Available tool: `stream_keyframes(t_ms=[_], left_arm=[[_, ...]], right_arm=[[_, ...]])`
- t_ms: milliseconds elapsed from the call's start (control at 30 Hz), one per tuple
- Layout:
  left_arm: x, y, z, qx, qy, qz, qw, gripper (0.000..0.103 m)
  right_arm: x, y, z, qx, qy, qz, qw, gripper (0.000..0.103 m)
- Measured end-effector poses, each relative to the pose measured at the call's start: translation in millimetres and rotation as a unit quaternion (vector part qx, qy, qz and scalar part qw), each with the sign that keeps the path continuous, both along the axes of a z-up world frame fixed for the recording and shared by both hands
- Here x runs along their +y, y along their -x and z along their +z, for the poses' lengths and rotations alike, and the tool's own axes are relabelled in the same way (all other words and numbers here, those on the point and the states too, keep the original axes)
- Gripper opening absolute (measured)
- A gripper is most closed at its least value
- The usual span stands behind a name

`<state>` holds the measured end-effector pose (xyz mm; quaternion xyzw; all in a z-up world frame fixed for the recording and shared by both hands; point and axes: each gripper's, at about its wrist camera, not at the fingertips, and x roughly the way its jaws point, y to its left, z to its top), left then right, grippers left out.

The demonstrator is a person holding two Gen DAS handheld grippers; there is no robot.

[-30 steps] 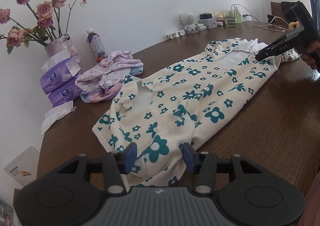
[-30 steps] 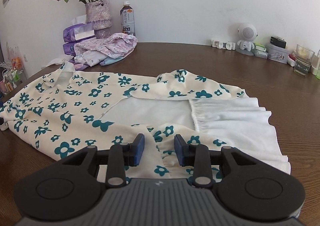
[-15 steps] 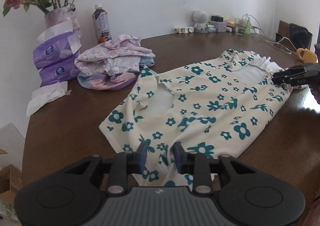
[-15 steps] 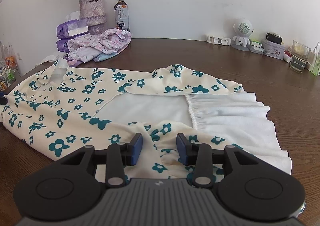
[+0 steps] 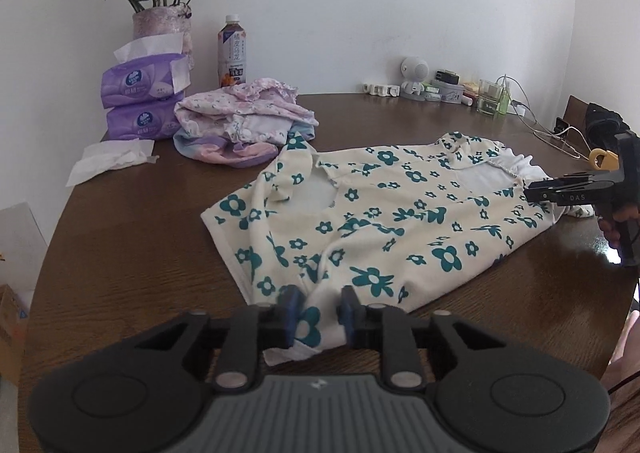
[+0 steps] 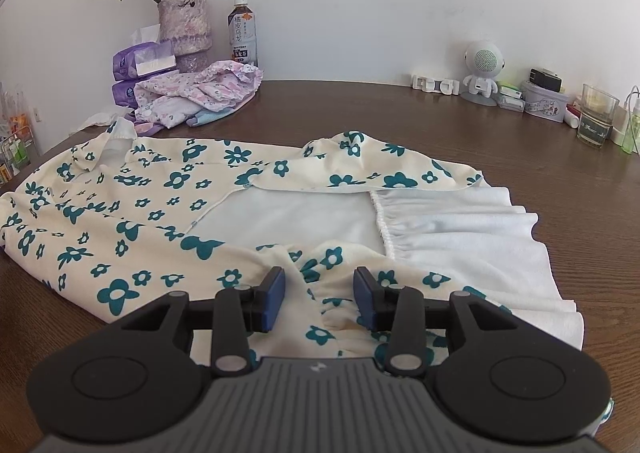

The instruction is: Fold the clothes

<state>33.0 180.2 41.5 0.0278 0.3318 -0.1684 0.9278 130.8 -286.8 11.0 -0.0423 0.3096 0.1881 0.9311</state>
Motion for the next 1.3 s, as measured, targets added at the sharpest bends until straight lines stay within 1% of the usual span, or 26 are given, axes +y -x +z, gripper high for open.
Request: stream_keyframes(t_ms=[67,133,200,267,367,433,500,567,600,667,800,900,1000,1100,1167,1200,1267,1300], left_arm=[[3.2,-6.2,-0.6,0.004,0.009,0.01,0.9999,0.007],[9.2,-12.4,1.5,0.003,0.023,0.019,0.9996,0.006],[17.3,-19.5,1.2,0.01,0.048,0.026,0.9985,0.006],[24.2,-26.5,-4.8,0.027,0.07,0.031,0.9967,0.006],[37.3,-35.0,-19.8,0.058,0.11,0.046,0.9912,0.007],[47.3,-37.1,-25.1,0.068,0.146,0.06,0.9851,0.008],[53.0,-36.8,-26.3,0.07,0.161,0.071,0.9819,0.012],[55.1,-35.0,-25.1,0.068,0.165,0.078,0.9808,0.016],[54.5,-32.9,-22.1,0.06,0.161,0.082,0.9818,0.017],[53.5,-28.7,-15.9,0.045,0.15,0.091,0.9834,0.026],[48.5,-17.7,1.7,-0.001,0.11,0.113,0.9875,0.027],[32.6,-15.0,10.6,-0.021,0.115,0.074,0.9903,0.027],[2.0,-19.2,12.1,-0.034,0.1,0.025,0.9941,0.027],[-22.5,-30.7,3.5,-0.031,0.083,0.003,0.996,0.028],[-31.6,-37.4,-6.1,-0.021,0.067,0.004,0.9975,0.027],[-35.3,-40.2,-10.8,-0.016,0.059,0.006,0.9981,0.026],[-35.1,-41.9,-20.0,-0.009,0.038,0.026,0.9989,0.026],[-34.0,-42.5,-24.5,-0.006,0.031,0.035,0.9989,0.024]], right_arm=[[0.1,0.1,0.1,0.0,0.0,0.0,1.0,0.038],[0.1,0.2,0.3,0.0,0.001,0.002,1.0,0.038],[0.1,0.3,0.4,0.0,0.001,0.003,1.0,0.038],[0.1,0.3,0.3,0.0,0.001,0.004,1.0,0.038],[0.5,1.0,0.5,0.0,0.001,0.004,1.0,0.038],[0.5,1.1,0.4,0.0,0.002,0.004,1.0,0.038],[0.5,1.2,0.4,0.0,0.002,0.004,1.0,0.039],[0.5,1.2,0.4,0.0,0.002,0.005,1.0,0.039],[0.3,1.2,0.4,0.0,0.002,0.005,1.0,0.039],[0.3,1.0,0.3,0.0,0.002,0.006,1.0,0.039],[0.2,1.3,0.3,0.0,0.002,0.006,1.0,0.039],[0.4,1.6,0.3,0.0,0.002,0.006,1.0,0.039],[0.4,1.5,0.4,0.0,0.003,0.006,1.0,0.039],[0.4,1.3,0.3,0.0,0.003,0.006,1.0,0.039],[0.7,1.4,0.3,0.0,0.003,0.006,1.0,0.039],[0.8,1.3,0.3,0.0,0.003,0.006,1.0,0.039],[0.8,1.2,0.3,0.0,0.003,0.006,1.0,0.039],[0.8,1.2,0.3,0.0,0.003,0.006,1.0,0.039]])
